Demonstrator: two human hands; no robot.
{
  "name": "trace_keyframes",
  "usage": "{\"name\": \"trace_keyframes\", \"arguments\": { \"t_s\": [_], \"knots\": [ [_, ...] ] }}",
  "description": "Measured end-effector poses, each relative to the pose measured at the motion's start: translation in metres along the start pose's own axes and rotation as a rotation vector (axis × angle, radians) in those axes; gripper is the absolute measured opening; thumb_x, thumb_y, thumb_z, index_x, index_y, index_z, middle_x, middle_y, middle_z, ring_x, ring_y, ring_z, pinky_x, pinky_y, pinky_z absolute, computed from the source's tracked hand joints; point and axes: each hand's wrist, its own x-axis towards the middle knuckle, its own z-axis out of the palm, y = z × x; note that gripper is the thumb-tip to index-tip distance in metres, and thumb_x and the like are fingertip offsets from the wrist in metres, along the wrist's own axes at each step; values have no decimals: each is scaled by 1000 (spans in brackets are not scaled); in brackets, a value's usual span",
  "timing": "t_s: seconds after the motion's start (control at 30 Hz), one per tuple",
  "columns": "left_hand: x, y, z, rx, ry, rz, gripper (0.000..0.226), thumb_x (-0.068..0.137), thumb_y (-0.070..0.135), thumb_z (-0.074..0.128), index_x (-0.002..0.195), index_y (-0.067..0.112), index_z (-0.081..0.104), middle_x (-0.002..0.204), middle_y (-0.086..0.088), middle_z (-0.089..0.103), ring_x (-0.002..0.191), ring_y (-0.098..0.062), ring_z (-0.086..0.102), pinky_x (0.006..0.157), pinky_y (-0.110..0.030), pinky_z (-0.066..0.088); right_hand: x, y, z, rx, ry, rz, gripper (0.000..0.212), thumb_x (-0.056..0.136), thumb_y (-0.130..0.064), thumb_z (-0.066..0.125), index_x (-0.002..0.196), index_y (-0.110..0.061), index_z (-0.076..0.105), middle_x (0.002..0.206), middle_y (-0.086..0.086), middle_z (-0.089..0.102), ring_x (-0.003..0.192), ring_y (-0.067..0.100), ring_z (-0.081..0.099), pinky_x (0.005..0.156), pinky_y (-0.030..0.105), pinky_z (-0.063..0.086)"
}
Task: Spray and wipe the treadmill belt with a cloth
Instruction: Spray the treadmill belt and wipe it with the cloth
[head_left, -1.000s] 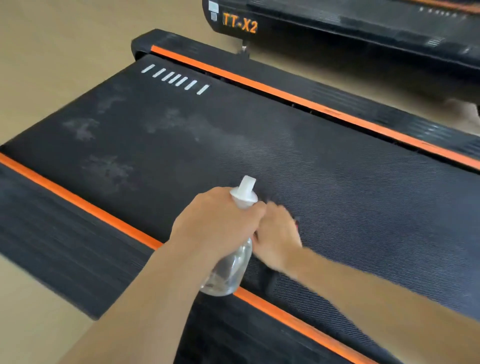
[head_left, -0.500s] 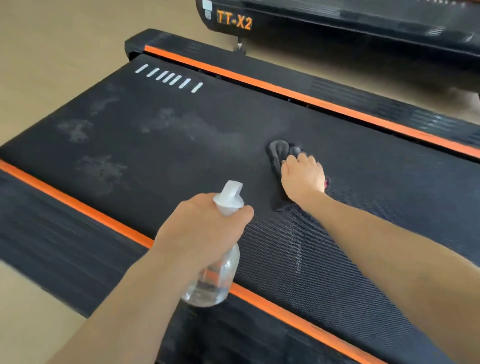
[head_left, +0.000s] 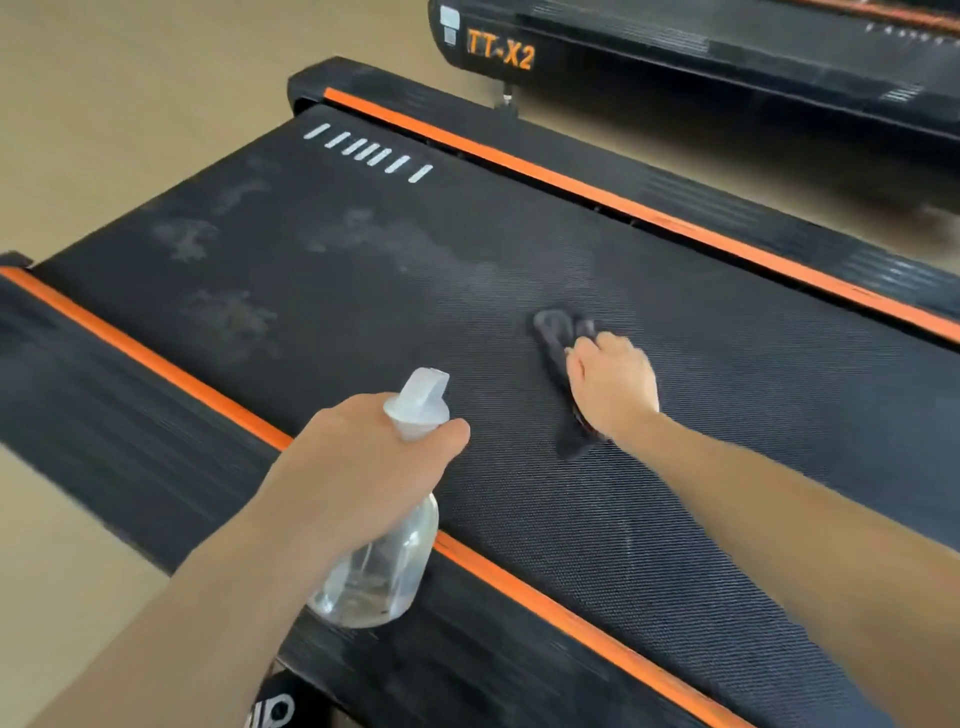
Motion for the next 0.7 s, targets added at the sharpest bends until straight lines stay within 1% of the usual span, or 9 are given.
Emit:
{"name": "trace_keyframes", "arguments": {
  "t_s": [0.07,0.13,0.2,0.27,0.37,0.47,0.6,0.63,0.7],
  "knots": [
    [-3,-9,-3,-15,27,-27,46,88,48,61,65,16,38,43,9,35,53,-18,38,56,-31,34,13,-16,6,36,-16,147,38,105,-33,30,105,-11,62,109,12,64,102,33,56,85,43,42],
    [-6,-15,-7,-30,59,-56,47,88,49,63,77,6,49,52,7,42,54,-19,41,56,-31,36,3,-38,2,72,-8,97,38,104,-33,31,103,-12,62,108,10,64,101,33,56,82,42,42],
    [-11,-19,-13,-32,86,-86,49,89,50,63,85,2,57,58,3,47,55,-19,44,56,-31,36,-31,-65,-11,134,9,-119,35,102,-33,37,92,-14,63,95,8,65,89,32,58,73,42,44],
    [-18,-21,-19,-26,103,-103,47,90,52,63,83,5,62,60,0,51,59,-20,50,58,-32,38,-79,-85,-19,229,12,-367,30,99,-32,45,81,-17,61,82,5,60,78,30,56,65,41,43],
    [-26,-23,-26,-75,118,-121,50,90,53,64,94,4,70,75,-9,64,68,-23,57,63,-33,42,-122,-77,-21,341,28,-652,29,100,-33,48,76,-18,57,76,2,53,72,25,48,62,39,38],
    [-35,-28,-31,-124,113,-116,52,88,55,65,95,3,70,72,-8,61,65,-23,56,64,-33,42,-105,-46,-13,193,121,-831,27,100,-33,49,77,-19,54,77,3,52,70,26,49,63,40,41],
    [-56,-39,-30,-190,119,-95,23,90,53,67,75,37,69,74,-13,67,63,-20,58,65,-32,47,-60,-59,-6,106,90,-530,25,100,-28,48,84,-14,62,82,9,60,75,32,58,64,44,49],
    [-60,-46,-30,-211,130,-103,21,89,54,68,74,39,69,78,-10,71,63,-20,58,66,-33,50,-52,-71,-6,83,55,-472,28,101,-29,44,89,-14,64,87,9,62,79,32,59,68,44,49],
    [-70,-58,-27,-249,160,-123,24,86,56,69,89,33,73,88,-5,78,63,-20,60,68,-34,53,-45,-89,-10,87,29,-393,31,103,-31,39,96,-14,64,95,9,64,87,32,59,72,43,48]
  ]
}}
